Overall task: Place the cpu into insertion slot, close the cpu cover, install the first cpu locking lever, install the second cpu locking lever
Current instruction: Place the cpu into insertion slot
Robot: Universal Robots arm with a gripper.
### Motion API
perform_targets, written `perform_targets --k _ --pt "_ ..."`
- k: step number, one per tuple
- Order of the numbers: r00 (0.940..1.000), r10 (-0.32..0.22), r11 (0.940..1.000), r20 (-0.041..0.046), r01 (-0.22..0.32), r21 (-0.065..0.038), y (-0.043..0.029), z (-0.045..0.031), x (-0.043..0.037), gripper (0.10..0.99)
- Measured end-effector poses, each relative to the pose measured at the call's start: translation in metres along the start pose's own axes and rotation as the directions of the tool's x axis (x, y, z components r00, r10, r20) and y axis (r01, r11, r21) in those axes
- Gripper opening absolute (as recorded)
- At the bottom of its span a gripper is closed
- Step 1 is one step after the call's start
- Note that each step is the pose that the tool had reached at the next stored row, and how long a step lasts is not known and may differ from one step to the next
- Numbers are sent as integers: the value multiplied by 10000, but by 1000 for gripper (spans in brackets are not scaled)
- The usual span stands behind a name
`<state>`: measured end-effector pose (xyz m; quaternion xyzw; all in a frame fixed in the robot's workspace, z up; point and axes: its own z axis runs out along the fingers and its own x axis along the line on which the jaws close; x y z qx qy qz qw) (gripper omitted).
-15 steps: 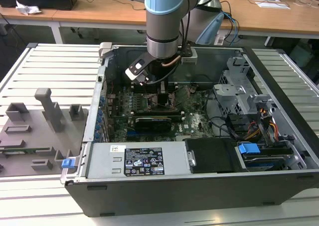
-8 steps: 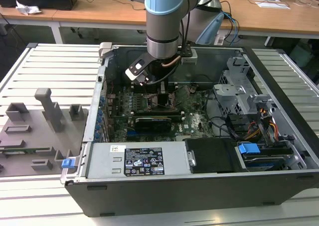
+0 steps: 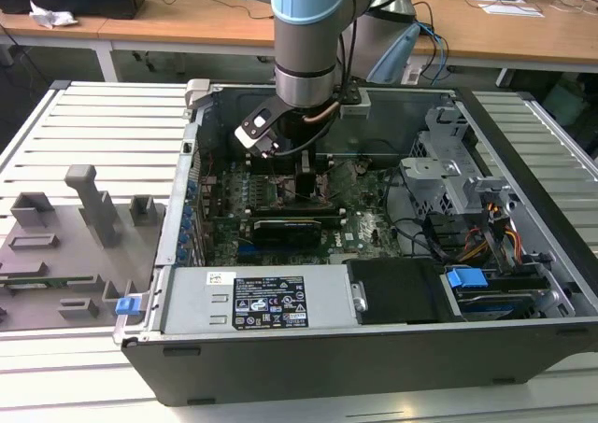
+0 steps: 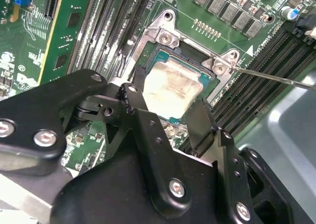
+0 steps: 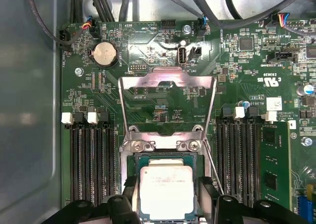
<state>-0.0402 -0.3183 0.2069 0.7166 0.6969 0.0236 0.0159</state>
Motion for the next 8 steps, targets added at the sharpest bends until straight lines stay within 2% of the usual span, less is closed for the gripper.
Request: perform_targets --k 1,6,7,8 --pt "10000 0 10000 0 0 0 1 -10 0 584" --pt "10000 0 10000 1 0 5 3 -44 0 278" --pt "10000 0 10000 0 0 5 4 -49 1 157" --pt "10000 0 10000 0 0 5 4 -53 1 157"
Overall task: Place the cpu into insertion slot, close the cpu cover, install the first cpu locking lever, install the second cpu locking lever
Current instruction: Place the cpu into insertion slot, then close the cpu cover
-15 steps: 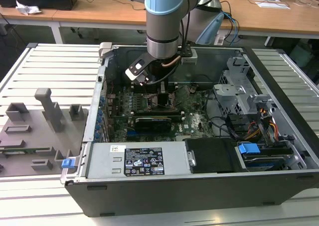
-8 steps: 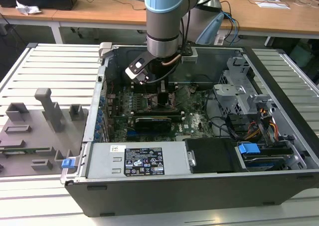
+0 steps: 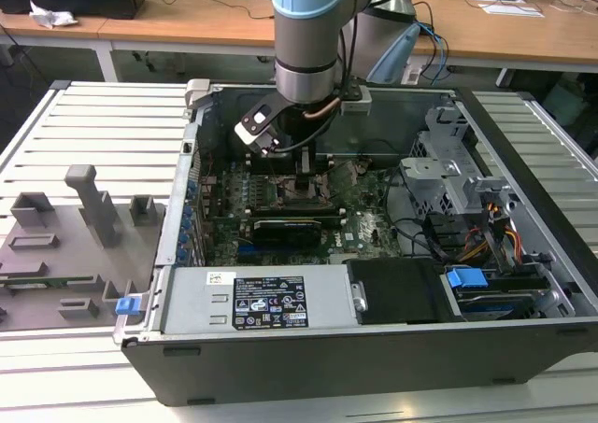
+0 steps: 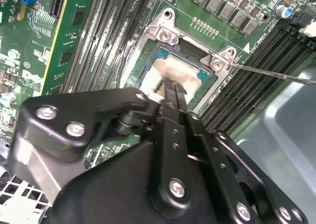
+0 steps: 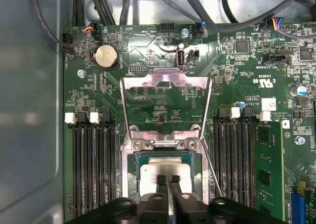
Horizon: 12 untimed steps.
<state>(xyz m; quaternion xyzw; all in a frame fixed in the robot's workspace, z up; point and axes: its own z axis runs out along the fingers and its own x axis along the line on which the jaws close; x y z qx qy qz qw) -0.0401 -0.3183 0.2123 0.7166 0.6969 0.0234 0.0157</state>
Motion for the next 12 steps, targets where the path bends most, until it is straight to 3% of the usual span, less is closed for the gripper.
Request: perform_targets --k 1,12 --pt "10000 0 10000 0 0 0 0 -3 0 106" --pt "10000 1 10000 -2 -1 -2 3 -42 1 106"
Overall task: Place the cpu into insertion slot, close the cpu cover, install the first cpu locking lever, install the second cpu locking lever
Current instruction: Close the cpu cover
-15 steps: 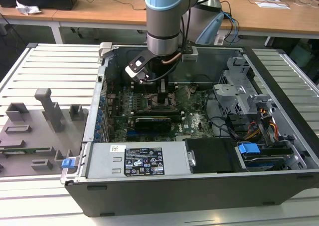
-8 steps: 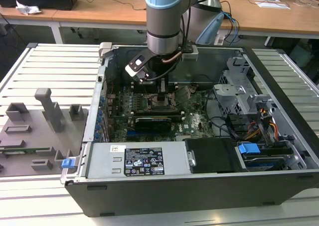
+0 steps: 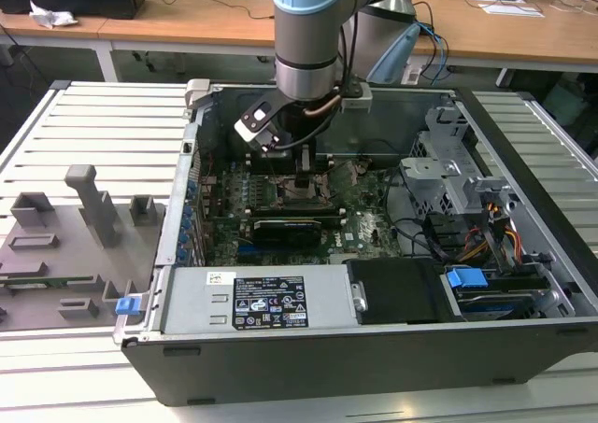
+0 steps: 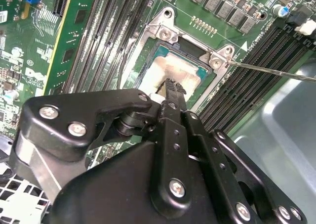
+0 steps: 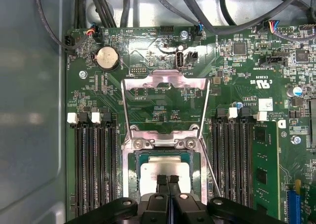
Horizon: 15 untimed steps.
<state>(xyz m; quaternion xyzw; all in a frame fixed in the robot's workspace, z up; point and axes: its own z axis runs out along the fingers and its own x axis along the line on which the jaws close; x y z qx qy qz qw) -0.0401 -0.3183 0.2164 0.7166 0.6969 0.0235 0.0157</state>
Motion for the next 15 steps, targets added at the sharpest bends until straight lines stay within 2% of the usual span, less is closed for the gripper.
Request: perform_targets --k 15 --pt "10000 1 10000 1 -1 1 3 -64 1 106"
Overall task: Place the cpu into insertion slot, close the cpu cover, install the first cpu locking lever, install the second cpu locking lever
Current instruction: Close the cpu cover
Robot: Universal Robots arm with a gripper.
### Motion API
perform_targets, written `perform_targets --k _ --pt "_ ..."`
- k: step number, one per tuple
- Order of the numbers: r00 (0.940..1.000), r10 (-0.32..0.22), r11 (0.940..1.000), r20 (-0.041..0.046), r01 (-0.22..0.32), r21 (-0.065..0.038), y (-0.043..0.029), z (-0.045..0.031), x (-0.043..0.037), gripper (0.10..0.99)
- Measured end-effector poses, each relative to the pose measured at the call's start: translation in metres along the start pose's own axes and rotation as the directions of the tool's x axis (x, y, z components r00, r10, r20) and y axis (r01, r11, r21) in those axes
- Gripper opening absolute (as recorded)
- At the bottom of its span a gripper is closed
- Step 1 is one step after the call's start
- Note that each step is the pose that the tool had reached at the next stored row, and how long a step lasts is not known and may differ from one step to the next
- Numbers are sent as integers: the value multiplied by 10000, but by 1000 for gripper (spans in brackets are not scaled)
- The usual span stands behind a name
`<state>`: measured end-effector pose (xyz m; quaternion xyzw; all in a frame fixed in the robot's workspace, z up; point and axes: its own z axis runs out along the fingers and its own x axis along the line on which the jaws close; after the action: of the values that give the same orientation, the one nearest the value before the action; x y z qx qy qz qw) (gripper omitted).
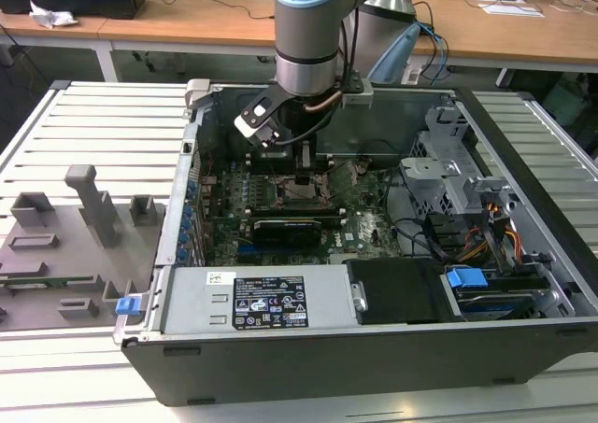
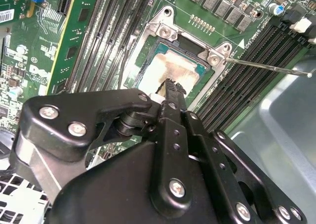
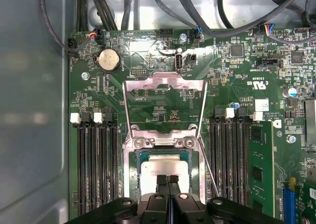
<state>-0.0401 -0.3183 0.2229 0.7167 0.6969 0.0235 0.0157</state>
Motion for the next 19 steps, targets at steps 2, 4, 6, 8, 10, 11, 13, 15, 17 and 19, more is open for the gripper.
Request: perform_targets --k 2,4,6,8,10,11,13,15,17,19 --pt "10000 0 10000 2 0 1 0 -8 0 106" --pt "10000 1 10000 2 -1 1 1 -18 0 106" --pt "10000 1 10000 2 -1 0 2 -34 0 106" --pt "10000 1 10000 1 -1 1 2 -48 0 106" --pt "10000 1 10000 1 -1 0 3 -61 1 106" --pt "10000 1 10000 2 -1 1 4 -66 0 106" --pt "10000 1 10000 -1 -1 -1 4 -71 1 106" --pt "10000 1 10000 1 -1 12 16 -72 1 106" --pt "10000 2 10000 3 -2 56 68 -69 3 106" --pt "10000 4 10000 4 -4 98 139 -65 4 106"
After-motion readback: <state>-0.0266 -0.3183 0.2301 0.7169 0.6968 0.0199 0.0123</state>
